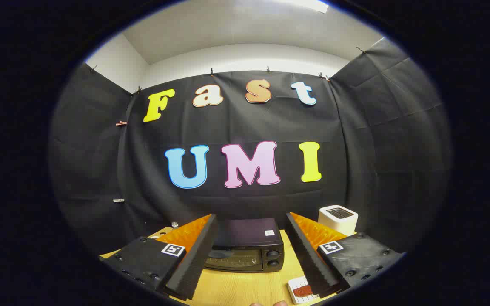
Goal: Open the toaster oven, put the food inside, and close the toaster oven door.
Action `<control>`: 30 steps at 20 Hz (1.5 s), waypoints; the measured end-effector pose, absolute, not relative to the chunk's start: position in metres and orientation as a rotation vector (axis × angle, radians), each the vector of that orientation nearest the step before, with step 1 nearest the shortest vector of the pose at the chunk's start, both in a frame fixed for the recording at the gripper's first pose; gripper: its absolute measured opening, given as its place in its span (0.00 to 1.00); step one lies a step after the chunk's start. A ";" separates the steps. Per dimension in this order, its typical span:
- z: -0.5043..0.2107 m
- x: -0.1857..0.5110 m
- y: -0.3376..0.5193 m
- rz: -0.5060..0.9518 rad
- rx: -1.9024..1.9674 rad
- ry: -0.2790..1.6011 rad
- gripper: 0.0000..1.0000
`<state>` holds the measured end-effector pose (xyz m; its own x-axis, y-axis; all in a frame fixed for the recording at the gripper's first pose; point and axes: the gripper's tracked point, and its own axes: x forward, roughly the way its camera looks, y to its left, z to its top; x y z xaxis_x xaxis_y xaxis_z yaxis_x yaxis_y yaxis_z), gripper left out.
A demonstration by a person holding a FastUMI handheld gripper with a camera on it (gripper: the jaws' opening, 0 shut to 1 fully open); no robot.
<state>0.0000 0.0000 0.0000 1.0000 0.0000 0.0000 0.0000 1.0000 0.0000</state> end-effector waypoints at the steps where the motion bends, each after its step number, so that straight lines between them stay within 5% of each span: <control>1: 0.001 0.001 0.002 0.000 -0.002 -0.002 0.98; 30: -0.027 0.020 0.061 0.091 -0.038 0.054 0.98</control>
<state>0.0200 0.0614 -0.0269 0.9944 0.0899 -0.0554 -0.0920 0.9951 -0.0351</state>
